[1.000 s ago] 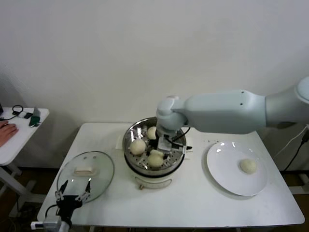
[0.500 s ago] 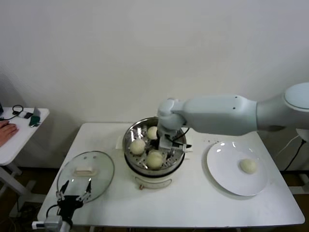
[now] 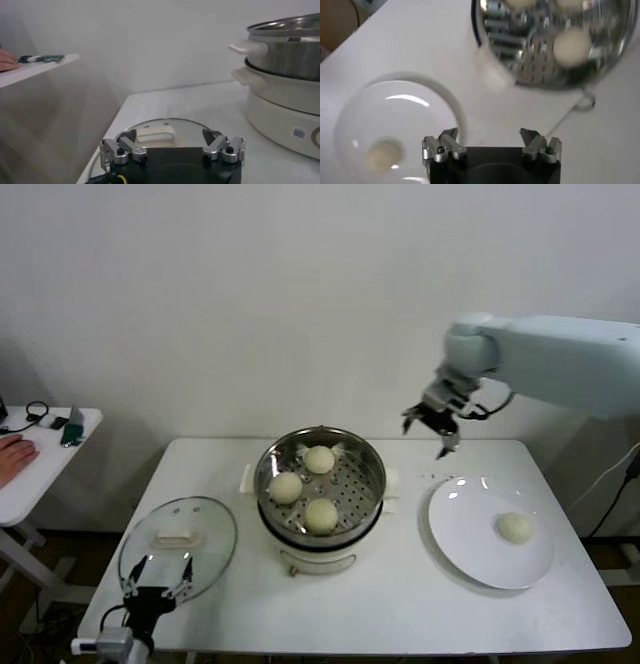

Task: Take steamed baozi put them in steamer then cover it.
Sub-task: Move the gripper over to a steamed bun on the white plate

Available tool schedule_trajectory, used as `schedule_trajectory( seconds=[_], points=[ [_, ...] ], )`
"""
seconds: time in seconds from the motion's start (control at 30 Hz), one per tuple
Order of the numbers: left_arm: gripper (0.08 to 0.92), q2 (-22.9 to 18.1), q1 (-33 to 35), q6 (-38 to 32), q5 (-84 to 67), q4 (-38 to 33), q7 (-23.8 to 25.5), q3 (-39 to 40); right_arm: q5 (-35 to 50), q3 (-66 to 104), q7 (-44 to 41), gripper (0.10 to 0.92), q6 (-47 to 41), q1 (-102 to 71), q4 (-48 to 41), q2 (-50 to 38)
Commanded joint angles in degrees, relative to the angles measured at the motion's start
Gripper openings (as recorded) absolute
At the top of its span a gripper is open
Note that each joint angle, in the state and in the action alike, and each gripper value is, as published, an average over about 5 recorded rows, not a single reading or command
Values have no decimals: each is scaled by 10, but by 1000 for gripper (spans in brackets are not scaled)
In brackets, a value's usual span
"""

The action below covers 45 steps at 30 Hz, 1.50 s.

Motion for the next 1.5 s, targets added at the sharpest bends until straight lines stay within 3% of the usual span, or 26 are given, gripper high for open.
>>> schedule_trajectory(
  seconds=[0.03, 0.2, 0.47, 0.93, 1.23, 1.5],
  points=[
    [823, 1, -1, 0, 0, 2, 1, 2, 11, -11, -7, 823, -86, -63, -51, -214],
    [823, 0, -2, 0, 3, 5, 1, 2, -60, 98, 6, 823, -87, -193, -62, -258],
    [823, -7, -1, -3, 8, 12, 1, 3, -124, 225, 25, 823, -93, -342, -111, -242],
    [823, -7, 9, -8, 5, 13, -1, -6, -138, 308, 45, 823, -99, -425, -192, -148],
    [823, -8, 6, -7, 5, 14, -1, -7, -133, 320, 48, 820, -99, -433, -203, -133],
    [823, -7, 3, -5, 5, 15, -1, -5, -139, 322, 45, 713, -101, -434, -202, -130]
  ],
)
